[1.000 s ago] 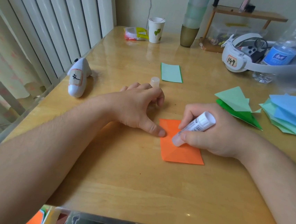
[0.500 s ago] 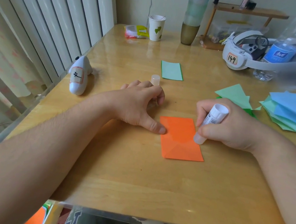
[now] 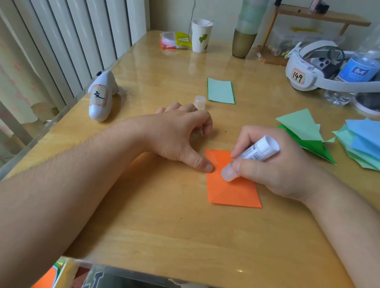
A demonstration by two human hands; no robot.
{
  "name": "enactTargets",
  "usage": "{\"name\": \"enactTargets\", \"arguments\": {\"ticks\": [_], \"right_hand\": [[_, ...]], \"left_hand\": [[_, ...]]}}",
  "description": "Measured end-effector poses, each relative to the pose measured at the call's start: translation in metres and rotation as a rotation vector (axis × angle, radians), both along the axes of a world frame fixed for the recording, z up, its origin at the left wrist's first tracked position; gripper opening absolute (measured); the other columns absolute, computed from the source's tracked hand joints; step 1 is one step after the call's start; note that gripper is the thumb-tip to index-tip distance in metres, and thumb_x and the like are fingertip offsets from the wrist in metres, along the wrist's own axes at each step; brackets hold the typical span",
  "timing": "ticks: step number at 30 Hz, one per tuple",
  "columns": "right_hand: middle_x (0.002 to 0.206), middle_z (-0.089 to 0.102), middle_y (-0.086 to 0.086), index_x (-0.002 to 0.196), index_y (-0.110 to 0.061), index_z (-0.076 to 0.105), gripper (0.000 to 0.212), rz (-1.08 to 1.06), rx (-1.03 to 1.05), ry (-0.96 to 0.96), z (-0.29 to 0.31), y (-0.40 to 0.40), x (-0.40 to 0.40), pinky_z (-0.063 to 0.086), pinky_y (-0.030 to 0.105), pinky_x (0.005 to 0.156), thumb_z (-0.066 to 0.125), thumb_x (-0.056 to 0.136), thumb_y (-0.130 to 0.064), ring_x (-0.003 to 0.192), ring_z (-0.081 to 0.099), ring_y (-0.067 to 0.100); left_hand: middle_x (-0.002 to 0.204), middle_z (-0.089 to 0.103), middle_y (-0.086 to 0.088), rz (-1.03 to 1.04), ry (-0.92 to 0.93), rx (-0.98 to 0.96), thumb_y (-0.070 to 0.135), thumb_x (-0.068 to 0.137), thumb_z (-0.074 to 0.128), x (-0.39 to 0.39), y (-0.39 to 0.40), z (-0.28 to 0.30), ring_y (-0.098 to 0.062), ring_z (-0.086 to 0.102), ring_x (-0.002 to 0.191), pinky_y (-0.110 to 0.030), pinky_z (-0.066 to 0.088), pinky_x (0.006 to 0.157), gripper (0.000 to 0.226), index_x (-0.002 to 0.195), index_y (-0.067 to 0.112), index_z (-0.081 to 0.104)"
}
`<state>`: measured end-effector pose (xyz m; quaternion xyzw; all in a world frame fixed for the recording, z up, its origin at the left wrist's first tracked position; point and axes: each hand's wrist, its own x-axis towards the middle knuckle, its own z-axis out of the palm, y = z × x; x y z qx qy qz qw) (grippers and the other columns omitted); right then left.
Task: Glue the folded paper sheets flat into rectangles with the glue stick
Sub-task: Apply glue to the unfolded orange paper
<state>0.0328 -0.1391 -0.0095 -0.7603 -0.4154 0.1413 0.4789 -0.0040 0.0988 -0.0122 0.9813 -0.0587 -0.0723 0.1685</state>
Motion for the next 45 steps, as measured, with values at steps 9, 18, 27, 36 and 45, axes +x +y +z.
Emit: {"name": "enactTargets", "arguments": {"ticks": [9,18,27,36,45], "right_hand": [[0.064,0.056,-0.014,0.078,-0.022,0.065,0.034,-0.051,-0.181,-0.020,0.009,0.004,-0.009,0.035,0.022,0.055,0.080,0.059,-0.046,0.062,0.047,0.004],[0.067,0.072,-0.010,0.072,-0.017,0.061,0.027,-0.148,-0.240,0.005,0.013,-0.015,-0.014,0.039,0.021,0.057,0.085,0.077,-0.007,0.060,0.053,0.004],[0.058,0.065,-0.012,0.070,-0.009,0.057,0.018,-0.266,-0.076,-0.010,0.002,-0.035,-0.021,0.034,0.013,0.049,0.071,0.065,-0.018,0.052,0.047,0.000],[0.057,0.059,-0.007,0.068,0.000,0.054,0.012,-0.366,0.276,0.042,-0.001,-0.028,-0.012,0.038,0.019,0.055,0.061,0.071,-0.009,0.058,0.049,0.007],[0.070,0.072,-0.003,0.078,-0.022,0.064,0.029,-0.215,-0.045,-0.089,-0.009,-0.006,-0.029,0.045,0.035,0.059,0.073,0.067,-0.047,0.067,0.060,0.024]], "left_hand": [[0.110,0.043,0.024,0.004,0.008,0.007,0.092,0.041,0.063,-0.002,0.000,0.001,-0.017,0.037,0.113,-0.040,0.033,0.106,0.081,0.106,0.046,0.045],[0.110,0.043,0.023,0.013,-0.017,-0.005,0.084,0.051,0.071,-0.005,-0.003,0.002,-0.019,0.038,0.113,-0.039,0.032,0.102,0.070,0.104,0.046,0.045],[0.122,0.041,0.011,0.003,0.004,0.046,0.080,0.056,0.078,-0.011,-0.011,0.007,-0.021,0.033,0.117,-0.040,0.031,0.104,0.074,0.110,0.047,0.040],[0.124,0.038,0.011,-0.010,0.041,0.073,0.082,0.054,0.078,-0.014,-0.013,0.012,-0.023,0.031,0.118,-0.042,0.034,0.105,0.077,0.111,0.049,0.037],[0.122,0.037,0.011,0.001,0.042,0.101,0.085,0.050,0.075,-0.013,-0.015,0.011,-0.022,0.032,0.117,-0.039,0.034,0.102,0.080,0.111,0.050,0.037]]}}
